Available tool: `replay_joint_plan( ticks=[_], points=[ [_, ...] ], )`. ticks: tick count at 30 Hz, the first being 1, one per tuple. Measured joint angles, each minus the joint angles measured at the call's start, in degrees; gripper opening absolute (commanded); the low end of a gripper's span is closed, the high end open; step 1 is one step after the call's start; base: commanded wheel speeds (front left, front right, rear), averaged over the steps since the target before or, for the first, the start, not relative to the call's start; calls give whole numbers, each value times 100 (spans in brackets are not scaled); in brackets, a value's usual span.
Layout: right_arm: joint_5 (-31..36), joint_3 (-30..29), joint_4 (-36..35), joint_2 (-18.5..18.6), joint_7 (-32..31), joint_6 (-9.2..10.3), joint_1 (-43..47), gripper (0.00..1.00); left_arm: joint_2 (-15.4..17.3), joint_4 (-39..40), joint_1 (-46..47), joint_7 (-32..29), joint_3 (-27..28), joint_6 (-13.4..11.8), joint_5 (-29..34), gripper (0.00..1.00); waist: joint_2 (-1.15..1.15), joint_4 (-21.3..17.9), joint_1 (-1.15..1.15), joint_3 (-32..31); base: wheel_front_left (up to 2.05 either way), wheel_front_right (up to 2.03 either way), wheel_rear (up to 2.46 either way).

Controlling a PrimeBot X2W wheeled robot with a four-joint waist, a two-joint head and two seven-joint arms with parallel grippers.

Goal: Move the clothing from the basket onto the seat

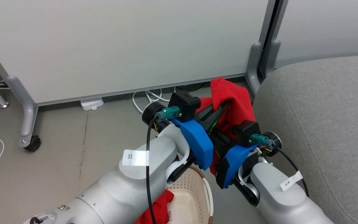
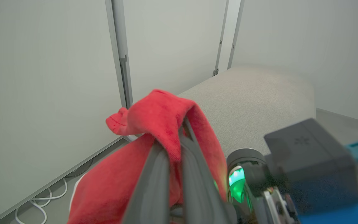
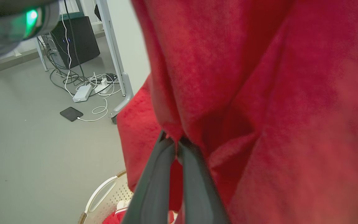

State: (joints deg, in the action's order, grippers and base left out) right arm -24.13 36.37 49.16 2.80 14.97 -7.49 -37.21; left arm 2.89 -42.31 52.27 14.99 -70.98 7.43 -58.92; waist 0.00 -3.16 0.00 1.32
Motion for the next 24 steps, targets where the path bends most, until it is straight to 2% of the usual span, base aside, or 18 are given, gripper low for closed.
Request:
replay_joint_plan(
  ticks=[8, 9, 12, 13, 15, 24],
  points=[
    [131, -104, -60, 0, 2, 0, 47, 0, 0, -47, -1, 0, 93, 0, 69, 0, 0, -30, 0, 20, 0, 0, 0],
    [138, -107, -68, 0, 2, 0, 53, 0, 0, -52, -1, 0, 112, 0, 97, 2, 0, -33, 0, 22, 0, 0, 0],
    [151, -112, -82, 0, 3, 0, 64, 0, -1, -90, -1, 0, 144, 0, 163, 37, 0, -45, 0, 27, 0, 0, 0],
    [160, -114, -82, 0, 3, 0, 67, 0, 0, -96, -1, 0, 157, 0, 188, 55, 0, -47, 0, 28, 0, 0, 0],
    [187, -119, -82, 0, 4, 0, 68, 0, -1, -99, -5, 0, 187, 0, 222, 98, 0, -51, 0, 27, 0, 0, 0],
    [243, -167, -80, 0, 4, 1, 73, 0, -1, -92, -53, 0, 558, -23, 606, 100, 0, -41, 0, 28, 0, 0, 0]
  ],
)
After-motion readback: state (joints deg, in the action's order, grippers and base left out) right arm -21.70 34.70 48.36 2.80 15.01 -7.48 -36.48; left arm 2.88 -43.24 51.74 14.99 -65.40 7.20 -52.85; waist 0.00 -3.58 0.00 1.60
